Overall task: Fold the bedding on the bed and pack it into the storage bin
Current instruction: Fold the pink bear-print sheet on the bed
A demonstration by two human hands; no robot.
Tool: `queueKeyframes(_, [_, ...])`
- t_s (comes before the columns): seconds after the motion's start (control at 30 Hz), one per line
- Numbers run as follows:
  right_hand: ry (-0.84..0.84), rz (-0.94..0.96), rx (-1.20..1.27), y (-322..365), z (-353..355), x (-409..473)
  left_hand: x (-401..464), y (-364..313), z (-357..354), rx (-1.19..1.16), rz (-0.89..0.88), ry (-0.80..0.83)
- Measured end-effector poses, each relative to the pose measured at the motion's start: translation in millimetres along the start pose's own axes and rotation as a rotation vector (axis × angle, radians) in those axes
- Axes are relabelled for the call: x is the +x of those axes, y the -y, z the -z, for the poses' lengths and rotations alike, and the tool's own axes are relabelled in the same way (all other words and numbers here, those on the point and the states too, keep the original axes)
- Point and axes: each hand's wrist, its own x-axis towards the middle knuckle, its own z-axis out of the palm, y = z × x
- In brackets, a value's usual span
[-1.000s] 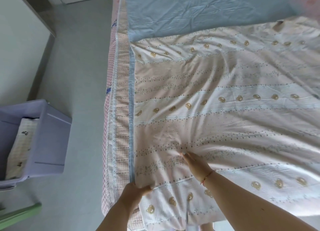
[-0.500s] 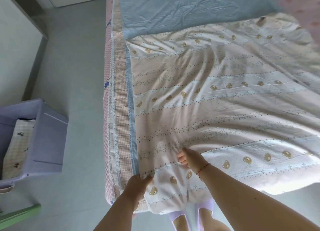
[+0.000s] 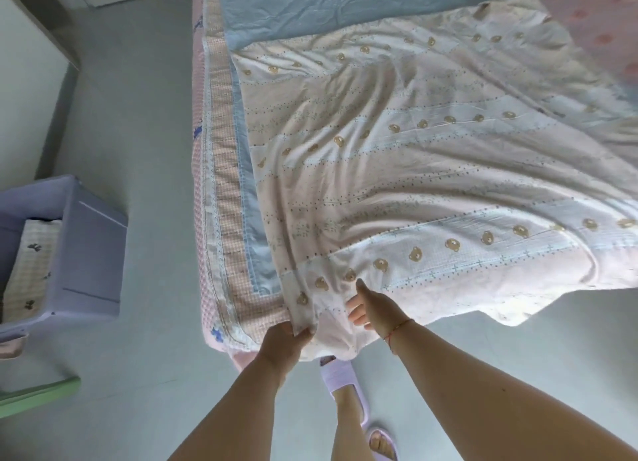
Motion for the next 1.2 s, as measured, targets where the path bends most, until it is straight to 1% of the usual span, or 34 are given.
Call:
queueKeyframes(0.1, [0.062,0.009,0.065,-14,-14,-25,-4,-3,-3,-0.036,-0.006,-0.029])
queueKeyframes(0.2, [0.095,0.085,0.107,-22,-30,-47,5,0,-3,-0.048,-0.002,-0.022])
queueKeyframes(0.27, [0.063,0.186,0.109,-30,-38,-54,-7,-18,-3,-0.083,-0.013,-0.027])
queueKeyframes(0.37, [-0.045,0.307,0.026,-39,-41,-55,-18,-42,-3,-0.161,0.001,-0.032])
queueKeyframes(0.43, [-0.019,0.311,-0.015,-34,-36,-58,-26,-54,-5,-0.226,0.020,-0.001])
queueKeyframes(0.53, [0.049,0.256,-0.046,-21,-21,-65,-41,-60,-6,-0.288,0.024,0.082])
queueKeyframes(0.57, [0.048,0.242,-0.043,-17,-16,-67,-45,-58,-5,-0.281,0.034,0.118])
queueKeyframes(0.63, [0.026,0.218,-0.022,-9,-6,-67,-53,-52,-3,-0.183,0.004,0.192])
queueKeyframes(0.7, [-0.009,0.207,-0.023,-1,-1,-66,-51,-44,-4,-0.035,-0.076,0.262])
queueKeyframes(0.8, [-0.044,0.244,-0.024,14,7,-71,-48,-43,-10,0.016,-0.138,0.288])
queueKeyframes(0.83, [-0.051,0.257,-0.012,18,9,-72,-44,-42,-11,0.036,-0.160,0.283])
queueKeyframes(0.9, [-0.048,0.272,0.043,24,14,-72,-37,-36,-12,0.161,-0.197,0.269])
queueKeyframes(1.0, [-0.063,0.270,0.181,29,19,-71,-37,-18,-16,0.424,-0.231,0.250])
queueKeyframes(1.07, [-0.092,0.278,0.288,34,19,-70,-42,-5,-17,0.590,-0.249,0.178])
queueKeyframes(1.1, [-0.101,0.285,0.334,36,20,-70,-40,4,-17,0.596,-0.254,0.150])
queueKeyframes(1.2, [-0.114,0.279,0.375,39,19,-69,-46,15,-17,0.483,-0.303,0.077])
